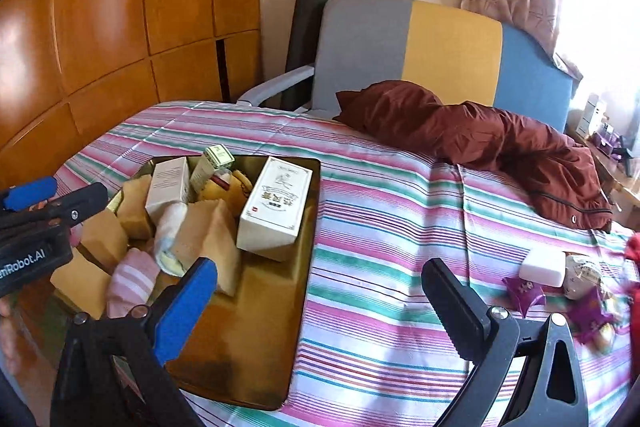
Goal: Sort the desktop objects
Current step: 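Withdraw both tools from the tray toward the remaining items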
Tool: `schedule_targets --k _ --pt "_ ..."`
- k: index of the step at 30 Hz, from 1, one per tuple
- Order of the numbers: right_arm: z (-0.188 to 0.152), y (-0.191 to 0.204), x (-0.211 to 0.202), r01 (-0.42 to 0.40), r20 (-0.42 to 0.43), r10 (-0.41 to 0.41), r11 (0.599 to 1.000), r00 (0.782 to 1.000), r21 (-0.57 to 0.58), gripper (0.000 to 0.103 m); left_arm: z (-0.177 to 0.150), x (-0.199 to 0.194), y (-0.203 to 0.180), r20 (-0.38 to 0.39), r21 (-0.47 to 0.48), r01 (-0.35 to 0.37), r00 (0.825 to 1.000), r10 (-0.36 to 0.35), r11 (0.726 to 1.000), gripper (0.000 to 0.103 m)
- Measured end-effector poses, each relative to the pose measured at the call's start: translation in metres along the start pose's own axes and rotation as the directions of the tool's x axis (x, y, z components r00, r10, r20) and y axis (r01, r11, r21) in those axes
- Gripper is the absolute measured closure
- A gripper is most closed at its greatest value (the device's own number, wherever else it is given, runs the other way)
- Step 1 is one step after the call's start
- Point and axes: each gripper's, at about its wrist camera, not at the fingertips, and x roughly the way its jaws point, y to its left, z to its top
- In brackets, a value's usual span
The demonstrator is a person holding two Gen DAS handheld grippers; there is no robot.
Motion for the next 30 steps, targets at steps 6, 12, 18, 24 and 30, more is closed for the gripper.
schedule_targets --k 6,12,18,24,30 --pt "-0.002 -0.007 -0.004 0.011 0.008 -0.011 1.000 1.000 0.009 0.000 0.001 -0.005 -0.012 0.011 0.040 -0.020 1.000 0.019 0.999 0.022" --pt "-0.006 -0.016 -0.004 0.031 -0.002 -0.031 0.999 1.000 0.026 0.000 0.001 -0.007 -0.019 0.015 0.063 -0.018 1.000 0.017 0.998 0.022" --pt "-0.006 -0.026 -0.004 0.054 -0.010 -0.054 0.998 0.999 0.043 0.000 0.001 -0.008 -0.026 0.016 0.086 -0.016 1.000 0.015 0.996 0.022" --pt "-0.001 -0.041 -0.008 0.087 -0.015 -0.087 0.995 0.996 0.045 0.000 0.000 -0.006 -0.030 0.006 0.101 -0.012 1.000 0.012 0.995 0.022" --pt "0.011 -0.072 -0.015 0.107 -0.043 -0.104 0.990 0.994 0.088 0.000 0.000 -0.001 -0.039 -0.014 0.121 0.009 1.000 -0.008 0.993 0.022"
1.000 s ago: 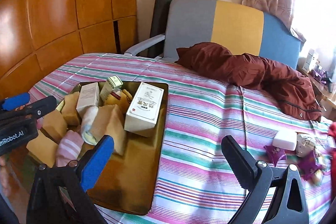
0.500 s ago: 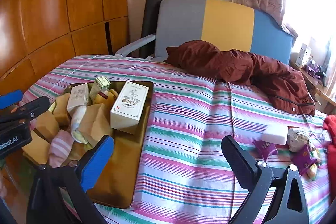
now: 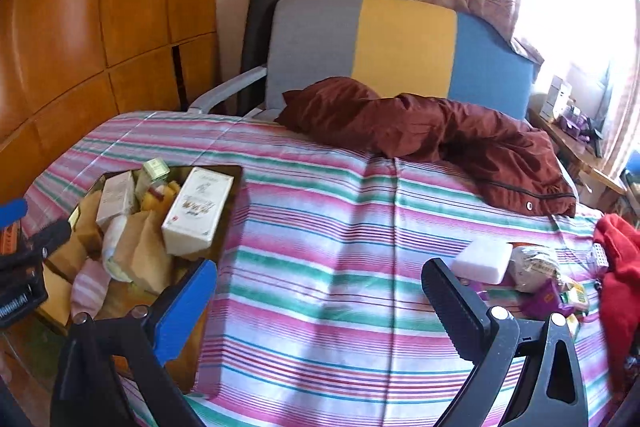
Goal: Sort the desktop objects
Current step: 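Withdraw both tools from the tray toward the remaining items, then grasp the white sponge block with the left tool while the right tool grasps a purple packet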
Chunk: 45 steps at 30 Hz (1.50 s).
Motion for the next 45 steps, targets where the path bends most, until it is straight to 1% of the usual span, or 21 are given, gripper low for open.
schedule_targets --k 4,6,10,14,16,18,20,25,27,31,33,36,39,42,45 --pt "0.010 -0.037 -0.002 -0.018 -0.029 0.021 0.995 0.999 0.097 0.000 0.002 0.003 -0.012 -0.005 0.027 0.038 0.999 -0.038 0.999 0.022" --pt "0.013 -0.063 -0.001 -0.008 -0.053 0.017 0.987 0.998 0.161 0.000 0.003 0.004 -0.021 -0.009 0.045 0.059 0.998 -0.059 0.997 0.022" --pt "0.017 -0.110 -0.001 0.027 -0.085 -0.004 0.962 0.996 0.270 0.000 0.006 0.006 -0.040 -0.018 0.086 0.107 0.994 -0.106 0.991 0.022" --pt "0.015 -0.159 -0.003 0.087 -0.107 -0.052 0.927 0.993 0.364 0.000 0.008 0.009 -0.061 -0.029 0.128 0.147 0.989 -0.144 0.981 0.022" --pt "0.014 -0.175 -0.003 0.125 -0.120 -0.086 0.919 0.989 0.374 0.000 0.008 0.009 -0.069 -0.033 0.145 0.159 0.987 -0.156 0.977 0.022" --pt "0.014 -0.185 -0.001 0.169 -0.141 -0.126 0.919 0.982 0.356 0.001 0.009 0.012 -0.079 -0.041 0.167 0.172 0.985 -0.167 0.971 0.022" --pt "0.014 -0.194 0.002 0.191 -0.155 -0.146 0.919 0.977 0.344 0.001 0.010 0.016 -0.089 -0.059 0.187 0.183 0.983 -0.175 0.965 0.022" --pt "0.012 -0.227 0.011 0.238 -0.182 -0.182 0.900 0.966 0.366 0.002 0.012 0.022 -0.114 -0.096 0.219 0.246 0.968 -0.230 0.944 0.022" --pt "0.008 -0.244 0.015 0.250 -0.194 -0.185 0.882 0.963 0.399 0.006 0.015 0.023 -0.127 -0.112 0.236 0.286 0.957 -0.266 0.929 0.022" --pt "-0.001 -0.269 0.023 0.254 -0.208 -0.175 0.851 0.962 0.460 0.011 0.020 0.026 -0.154 -0.135 0.279 0.335 0.942 -0.308 0.900 0.022" --pt "-0.006 -0.276 0.026 0.245 -0.212 -0.158 0.837 0.964 0.490 0.014 0.021 0.028 -0.165 -0.159 0.284 0.368 0.929 -0.335 0.886 0.022" --pt "-0.013 -0.285 0.031 0.235 -0.225 -0.133 0.820 0.965 0.522 0.015 0.024 0.033 -0.186 -0.201 0.281 0.425 0.903 -0.381 0.860 0.022" --pt "-0.017 -0.296 0.028 0.225 -0.223 -0.118 0.799 0.968 0.558 0.016 0.029 0.036 -0.204 -0.235 0.269 0.481 0.873 -0.427 0.834 0.022" --pt "-0.022 -0.311 0.022 0.225 -0.216 -0.113 0.760 0.970 0.609 0.016 0.035 0.036 -0.222 -0.247 0.264 0.528 0.846 -0.473 0.807 0.019" --pt "-0.029 -0.321 0.024 0.242 -0.255 -0.097 0.734 0.962 0.635 0.016 0.041 0.040 -0.237 -0.268 0.251 0.571 0.817 -0.511 0.782 0.019"
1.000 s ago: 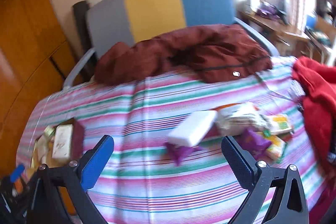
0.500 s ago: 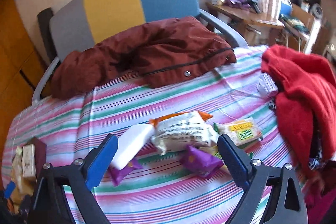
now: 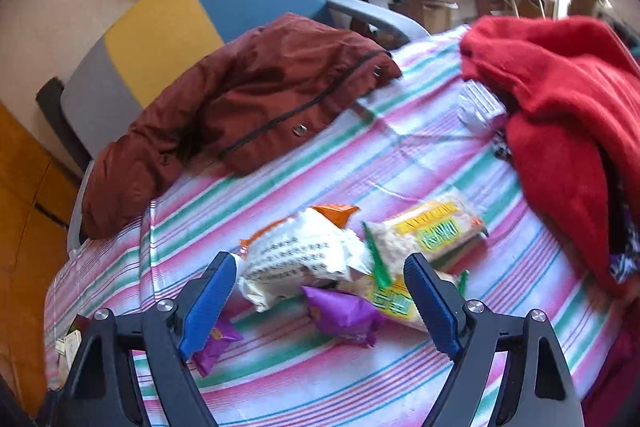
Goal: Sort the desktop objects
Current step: 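Grasp the white sponge block with the left tool while the right tool grasps a purple packet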
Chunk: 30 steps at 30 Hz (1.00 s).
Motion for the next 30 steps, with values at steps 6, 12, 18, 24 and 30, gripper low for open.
schedule_targets --k 6,12,18,24,30 --pt "-0.003 -0.002 0.017 0.026 -0.095 -0.028 0.999 0.995 -0.027 0.018 0.023 0.019 -0.009 -0.022 -0.023 0.083 0.996 -0.084 0.996 0.019" --pt "-0.016 0.014 0.035 0.085 -0.165 -0.112 0.983 0.980 -0.166 0.023 0.042 0.043 -0.016 -0.060 -0.059 0.153 0.986 -0.156 0.986 0.019" --pt "-0.020 0.008 0.045 0.109 -0.202 -0.142 0.980 0.969 -0.165 0.023 0.059 0.066 -0.015 -0.089 -0.108 0.219 0.969 -0.229 0.970 0.019" --pt "-0.024 0.009 0.054 0.120 -0.231 -0.158 0.978 0.960 -0.172 0.023 0.075 0.092 -0.025 -0.120 -0.095 0.262 0.955 -0.272 0.960 0.019" --pt "-0.028 0.015 0.061 0.137 -0.230 -0.177 0.974 0.957 -0.179 0.034 0.083 0.122 -0.033 -0.171 -0.085 0.317 0.929 -0.327 0.945 0.019"
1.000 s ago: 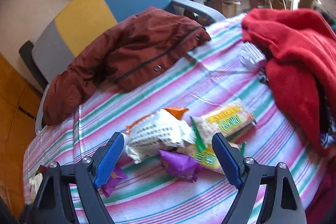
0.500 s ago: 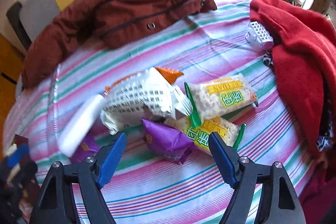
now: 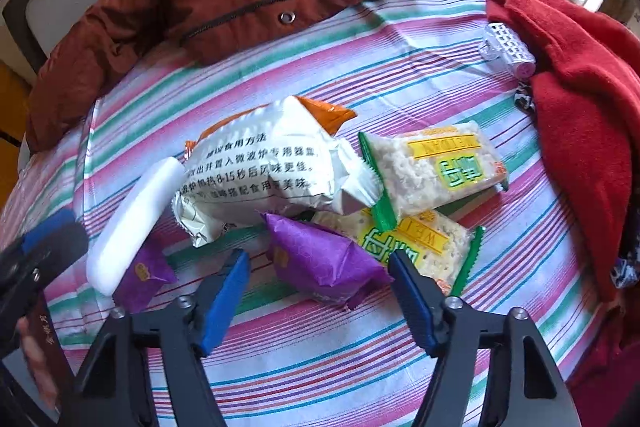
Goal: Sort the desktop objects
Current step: 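Grasp the white sponge block with the left tool while the right tool grasps a purple packet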
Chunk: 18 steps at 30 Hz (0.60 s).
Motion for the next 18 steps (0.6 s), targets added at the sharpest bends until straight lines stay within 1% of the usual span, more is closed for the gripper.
schedule_targets --k 2,5,8,11,14,16,17,18 --pt "0.001 0.000 0.000 0.002 0.004 -0.002 1.000 1.000 0.003 0.034 0.003 0.010 0.001 -0.030 -0.003 0.029 0.999 -0.029 1.000 0.019" --pt "0.003 -0.004 0.000 -0.015 0.007 0.015 0.999 1.000 0.032 0.034 0.006 0.021 0.000 -0.055 0.006 0.049 0.997 -0.049 0.999 0.019" --pt "0.004 -0.007 0.001 -0.021 0.011 0.020 0.998 1.000 0.055 0.034 0.007 0.031 -0.004 -0.074 0.029 0.038 0.997 -0.036 0.999 0.019" --pt "0.005 -0.006 0.002 -0.002 0.018 0.001 0.999 1.000 0.043 0.033 0.006 0.040 -0.004 -0.094 0.036 0.042 0.995 -0.038 0.998 0.020" --pt "0.004 0.000 0.004 0.033 0.026 -0.033 0.999 0.999 0.009 0.035 0.002 0.044 -0.002 -0.097 0.040 0.034 0.995 -0.030 0.999 0.025" --pt "0.003 0.005 0.006 0.071 0.034 -0.070 0.997 0.997 -0.029 0.040 0.000 0.044 0.000 -0.088 0.043 0.026 0.996 -0.022 0.999 0.032" --pt "0.002 0.007 0.006 0.083 0.039 -0.082 0.996 0.996 -0.040 0.044 -0.001 0.043 0.000 -0.079 0.054 0.021 0.997 -0.016 0.998 0.033" --pt "0.002 0.008 0.006 0.091 0.042 -0.089 0.995 0.995 -0.046 0.045 -0.002 0.042 -0.001 -0.077 0.063 0.021 0.997 -0.017 0.998 0.039"
